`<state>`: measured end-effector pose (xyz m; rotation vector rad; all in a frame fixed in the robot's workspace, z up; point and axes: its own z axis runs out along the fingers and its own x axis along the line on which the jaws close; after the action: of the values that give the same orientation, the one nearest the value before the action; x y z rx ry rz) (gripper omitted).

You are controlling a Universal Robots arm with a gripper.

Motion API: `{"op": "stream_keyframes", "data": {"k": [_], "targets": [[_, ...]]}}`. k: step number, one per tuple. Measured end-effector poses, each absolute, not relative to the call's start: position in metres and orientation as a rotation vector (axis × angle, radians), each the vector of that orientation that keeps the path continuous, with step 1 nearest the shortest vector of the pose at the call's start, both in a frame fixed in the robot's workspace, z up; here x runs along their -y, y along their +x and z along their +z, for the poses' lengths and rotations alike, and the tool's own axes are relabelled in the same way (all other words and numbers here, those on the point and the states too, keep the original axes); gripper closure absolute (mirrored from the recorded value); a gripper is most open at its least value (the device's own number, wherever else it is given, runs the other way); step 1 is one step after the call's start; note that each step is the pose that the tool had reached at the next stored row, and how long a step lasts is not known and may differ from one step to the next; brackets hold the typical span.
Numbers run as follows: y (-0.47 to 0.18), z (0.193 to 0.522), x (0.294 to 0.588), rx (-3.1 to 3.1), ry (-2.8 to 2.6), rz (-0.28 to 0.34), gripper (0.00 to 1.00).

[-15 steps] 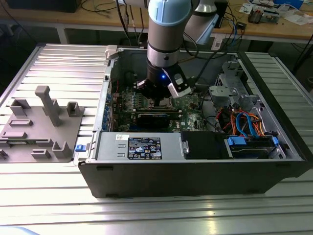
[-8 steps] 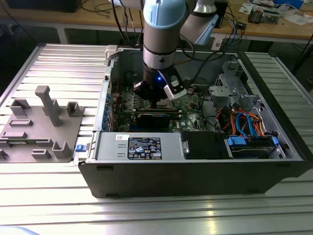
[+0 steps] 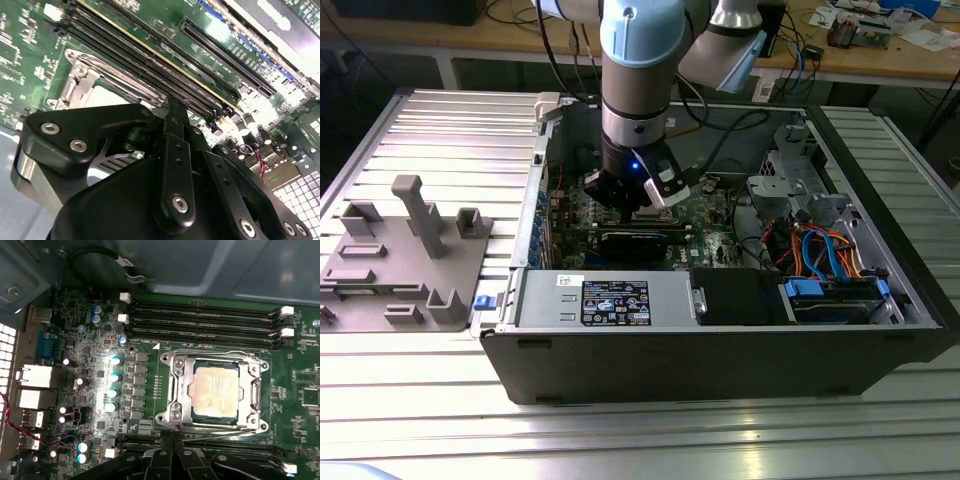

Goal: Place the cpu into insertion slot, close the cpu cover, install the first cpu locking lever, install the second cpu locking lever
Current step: 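Install the second cpu locking lever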

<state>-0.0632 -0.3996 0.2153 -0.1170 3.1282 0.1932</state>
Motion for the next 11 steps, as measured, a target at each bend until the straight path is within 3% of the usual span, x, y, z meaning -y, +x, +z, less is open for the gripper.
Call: {"op": "stream_keyframes", "data": {"k": [11], "targets": [[-0.0683, 0.2068, 0.3950, -3.128, -0.120, 0.194, 0.89]]}}
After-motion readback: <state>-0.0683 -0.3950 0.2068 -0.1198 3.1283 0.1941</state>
